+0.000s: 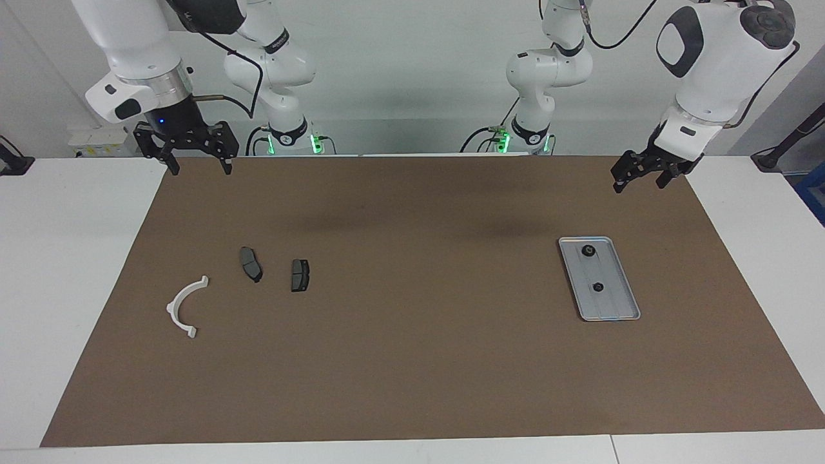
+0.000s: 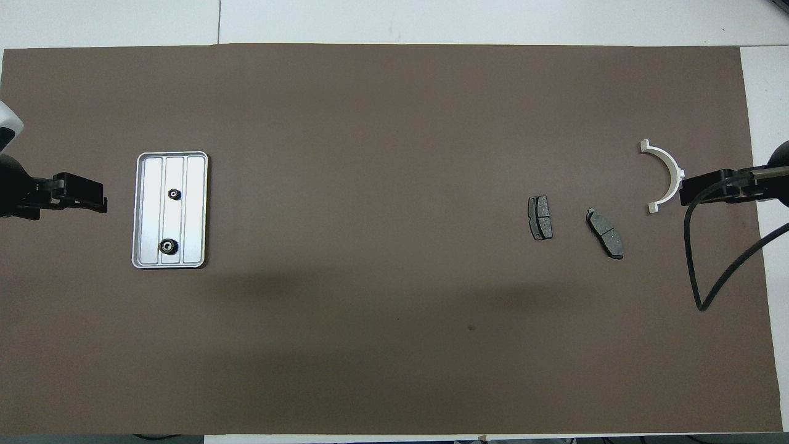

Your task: Place bearing gear from tray to pile

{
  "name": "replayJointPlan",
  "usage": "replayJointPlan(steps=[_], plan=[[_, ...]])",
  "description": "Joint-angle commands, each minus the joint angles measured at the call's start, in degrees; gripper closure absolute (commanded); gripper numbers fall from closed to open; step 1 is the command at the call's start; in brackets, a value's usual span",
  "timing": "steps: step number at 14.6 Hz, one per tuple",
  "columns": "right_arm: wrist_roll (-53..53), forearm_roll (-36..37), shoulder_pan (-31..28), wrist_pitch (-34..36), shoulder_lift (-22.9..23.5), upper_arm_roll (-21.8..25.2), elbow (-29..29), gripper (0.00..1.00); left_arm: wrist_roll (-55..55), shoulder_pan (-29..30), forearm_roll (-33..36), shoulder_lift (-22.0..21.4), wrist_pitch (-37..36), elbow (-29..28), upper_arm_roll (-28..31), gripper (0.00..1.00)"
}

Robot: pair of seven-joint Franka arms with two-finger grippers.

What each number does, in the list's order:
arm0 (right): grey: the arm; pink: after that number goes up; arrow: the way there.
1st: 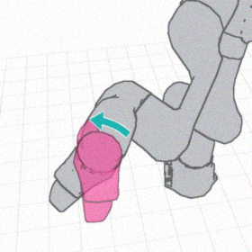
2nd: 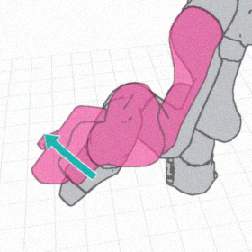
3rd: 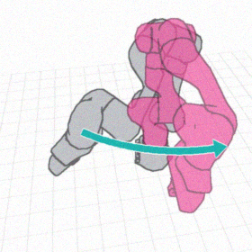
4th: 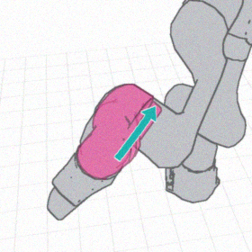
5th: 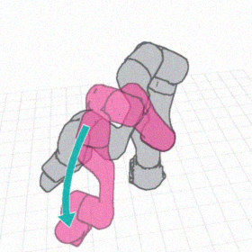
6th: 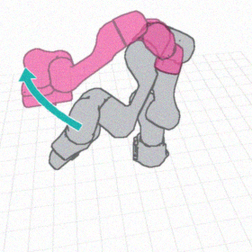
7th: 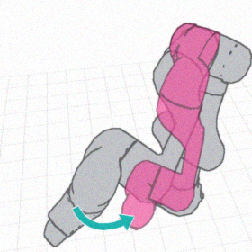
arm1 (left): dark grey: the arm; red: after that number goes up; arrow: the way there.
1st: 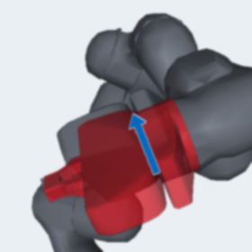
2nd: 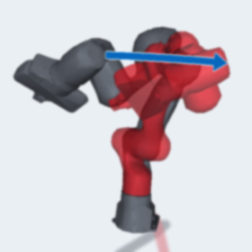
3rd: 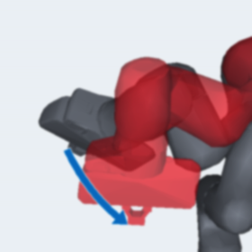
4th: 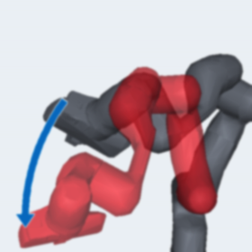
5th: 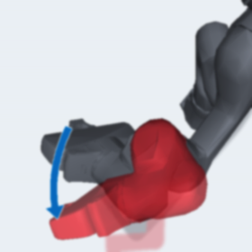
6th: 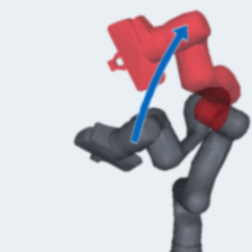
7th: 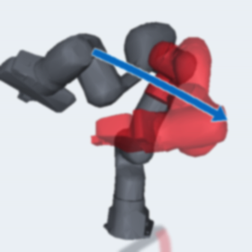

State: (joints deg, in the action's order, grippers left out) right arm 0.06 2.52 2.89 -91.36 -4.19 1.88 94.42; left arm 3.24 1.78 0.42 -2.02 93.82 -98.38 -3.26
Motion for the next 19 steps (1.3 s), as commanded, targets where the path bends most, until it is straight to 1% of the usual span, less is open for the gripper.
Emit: replayJointPlan(steps=[1, 7, 8, 10, 12, 16, 19], plan=[[-0.4, -1.7, -0.3, -1.0, -1.2, 0.0, 1.2, 0.0, -0.6, -0.5, -0.5, 0.4, -0.6, 1.0, 0.4, 0.0], [-0.4, -1.7, -0.3, -1.0, -1.2, 0.0, 1.2, 0.0, 1.1, -0.4, -0.6, 0.1, 0.1, 0.3, 0.4, 0.0], [-0.4, -1.7, -0.3, -1.0, -1.2, 0.0, 1.2, 0.0, 1.3, -0.4, -0.5, 0.0, 0.7, -0.3, 0.6, 0.0], [-0.4, -1.7, -0.3, -0.9, -1.2, 0.0, 1.2, 0.0, 0.8, 0.1, -0.5, -0.5, 4.0, -2.2, 0.9, 0.0], [-0.4, -1.7, -0.3, -1.0, -1.2, 0.0, 1.2, 0.0, 0.6, 0.3, -0.4, -0.7, 7.4, -5.7, 0.9, 0.0], [-0.5, -1.7, -0.2, -1.0, -1.2, 0.0, 1.2, 0.0, -0.9, 0.3, 0.1, -0.7, 18.2, -16.0, 1.0, 0.0], [-0.4, -1.7, -0.2, -1.0, -1.2, -0.1, 1.2, 0.0, -1.8, 0.8, 0.6, -0.1, 23.2, -20.3, 1.0, 0.0]])
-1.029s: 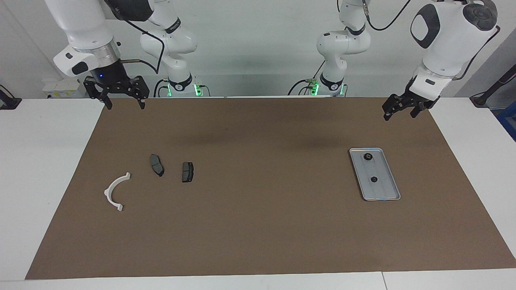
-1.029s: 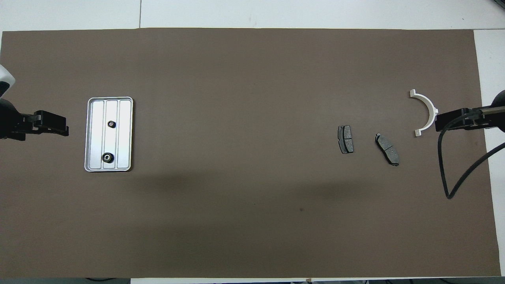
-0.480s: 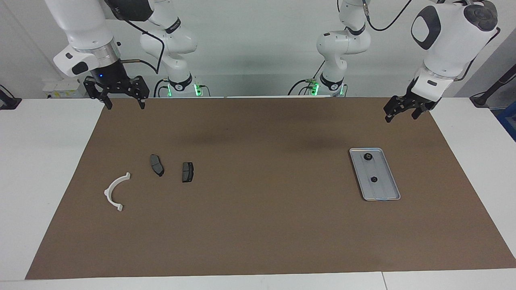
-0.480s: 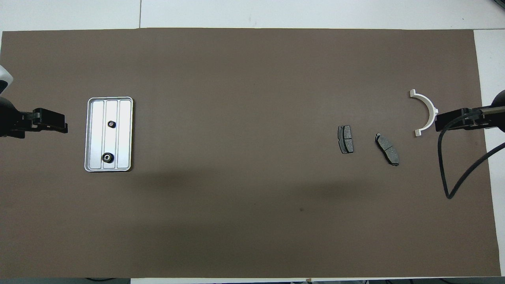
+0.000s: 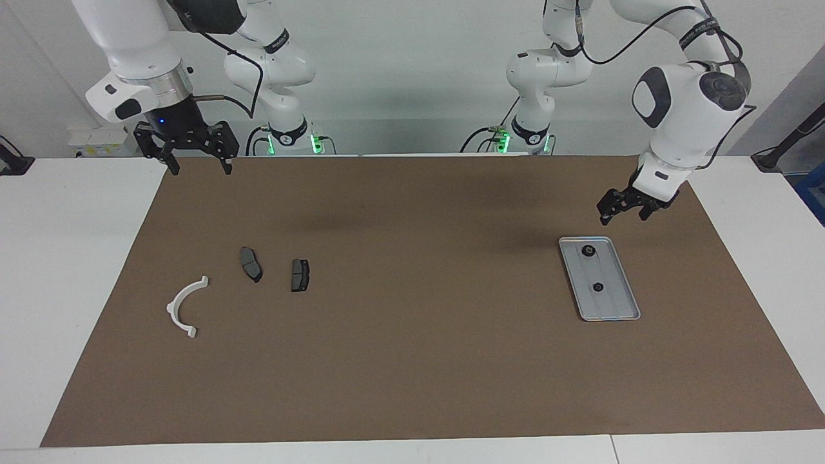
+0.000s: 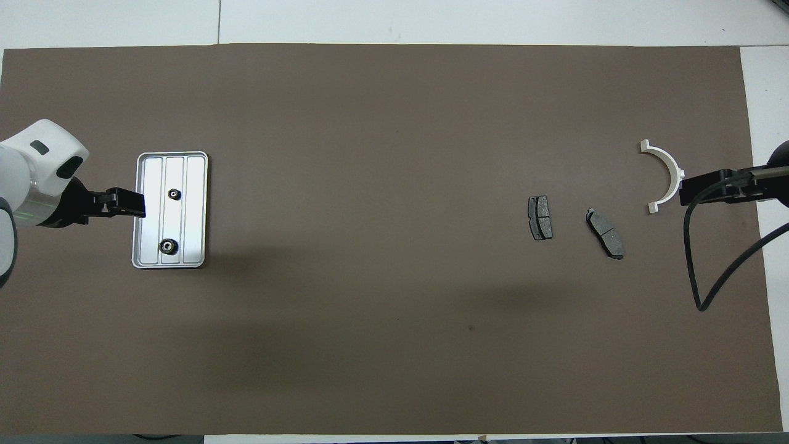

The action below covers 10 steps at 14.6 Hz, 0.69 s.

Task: Place bearing gear from tray to pile
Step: 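Reach the left gripper into the silver tray and grasp a black gear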

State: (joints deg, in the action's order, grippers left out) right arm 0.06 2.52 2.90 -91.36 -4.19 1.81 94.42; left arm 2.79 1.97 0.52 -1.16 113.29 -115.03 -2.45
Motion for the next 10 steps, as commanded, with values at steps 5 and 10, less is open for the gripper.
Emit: replayJointPlan(steps=[5, 10], plan=[[-0.5, -1.8, -0.2, -1.1, -1.2, 0.0, 1.2, 0.0, -1.6, 0.9, 0.4, 0.5, 10.4, -10.6, 0.1, 0.16], [-0.5, -1.8, 1.0, -1.1, -1.2, -0.1, 1.1, 0.0, -0.8, 1.7, 0.4, 5.9, 13.3, -10.7, 0.1, 0.16]])
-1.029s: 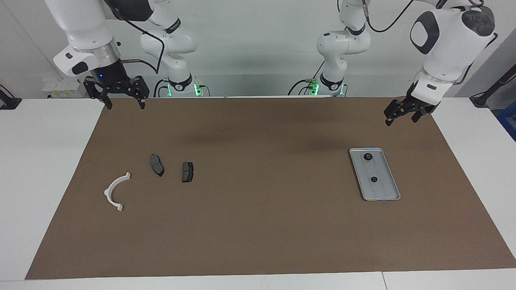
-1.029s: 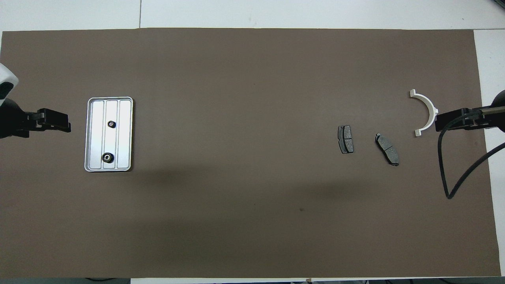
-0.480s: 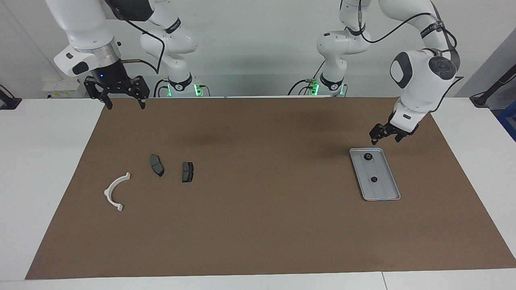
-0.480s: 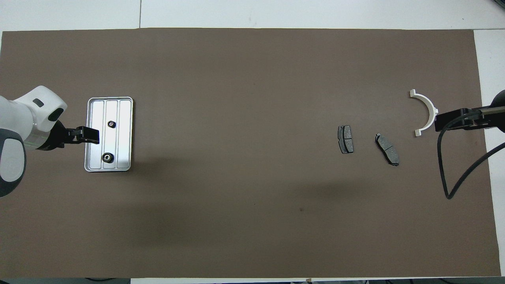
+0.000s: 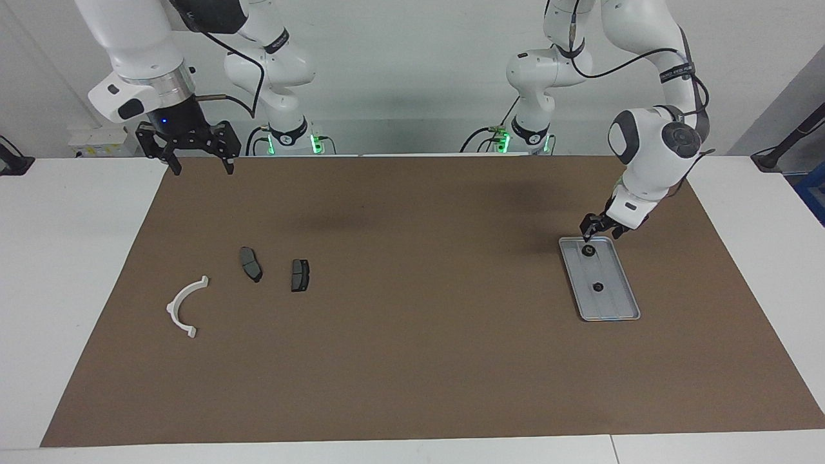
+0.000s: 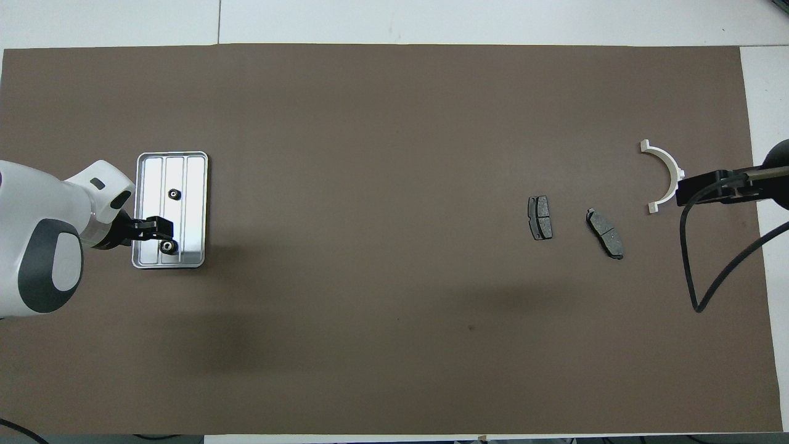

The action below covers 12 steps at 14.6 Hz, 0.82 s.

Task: Place bearing gear from tray to pile
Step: 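Reach the left gripper into the silver tray and grasp a black gear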

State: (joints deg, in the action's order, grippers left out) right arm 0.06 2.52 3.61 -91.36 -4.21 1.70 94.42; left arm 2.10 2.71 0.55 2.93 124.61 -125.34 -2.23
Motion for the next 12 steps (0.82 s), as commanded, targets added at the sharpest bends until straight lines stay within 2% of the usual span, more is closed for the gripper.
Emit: replayJointPlan(steps=[1, 4, 7, 9, 12], plan=[[-0.5, -1.8, 0.3, -1.1, -1.2, 0.0, 1.2, 0.0, 0.0, 1.0, 0.4, 2.2, 2.5, -0.3, -0.1, 0.16], [-0.3, -1.8, 0.3, -1.2, -1.2, 0.1, 1.1, 0.0, 0.1, 1.0, 0.4, 4.3, 3.0, -0.5, -0.1, 0.21], [-0.5, -1.8, 0.5, -1.1, -1.2, 0.0, 1.2, 0.0, 0.2, 1.2, 0.3, 4.3, 2.8, -1.0, -0.1, 0.23], [-0.4, -1.8, 0.5, -1.1, -1.2, 0.0, 1.2, 0.0, 0.2, 1.2, 0.3, 4.4, 2.9, -1.4, -0.1, 0.28], [-0.5, -2.9, 0.5, -1.2, -1.2, 0.0, 1.2, 0.0, 1.1, 1.2, 0.3, 5.3, 3.9, -1.6, -0.2, 0.29]])
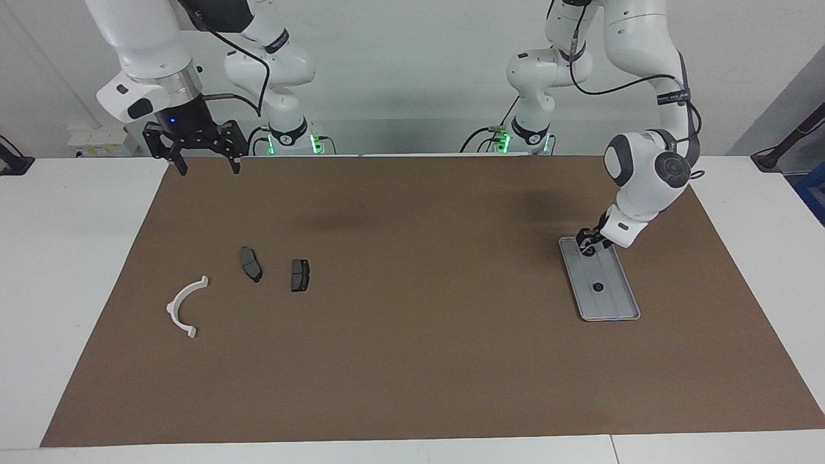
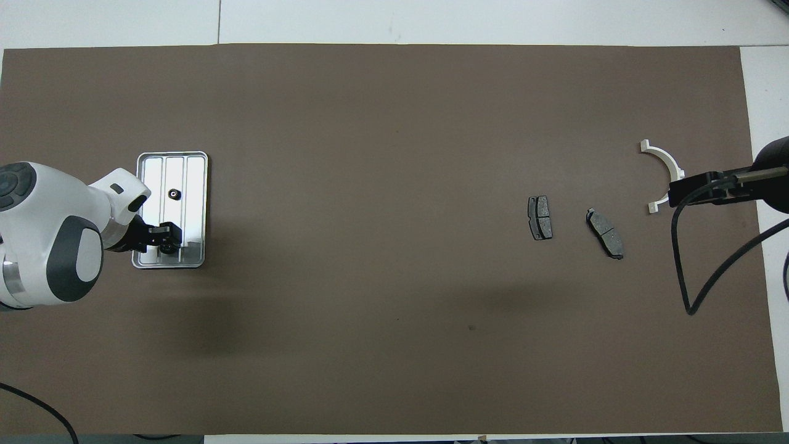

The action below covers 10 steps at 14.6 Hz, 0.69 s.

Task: Place bearing gear from tray to pile
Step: 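Reach the left gripper into the silver tray and grasp a black gear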

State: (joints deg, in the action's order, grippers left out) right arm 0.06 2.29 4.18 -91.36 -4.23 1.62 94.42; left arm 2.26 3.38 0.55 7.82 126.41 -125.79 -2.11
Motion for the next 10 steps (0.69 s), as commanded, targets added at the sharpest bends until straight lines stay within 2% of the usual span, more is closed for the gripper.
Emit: replayJointPlan(steps=[1, 7, 10], plan=[[-0.4, -3.2, -0.1, -1.3, -1.1, 0.0, 1.3, 0.0, 1.3, 0.4, 0.3, 0.7, 2.4, -1.1, -0.3, 0.29], [-0.4, -3.3, -0.1, -1.3, -1.1, 0.0, 1.2, 0.0, 1.4, 0.3, 0.3, 1.3, 3.2, -1.1, -0.3, 0.3], [-0.5, -3.3, -0.1, -1.2, -1.1, 0.0, 1.3, 0.0, 1.4, 0.3, 0.3, 1.2, 3.2, -1.5, -0.3, 0.38]])
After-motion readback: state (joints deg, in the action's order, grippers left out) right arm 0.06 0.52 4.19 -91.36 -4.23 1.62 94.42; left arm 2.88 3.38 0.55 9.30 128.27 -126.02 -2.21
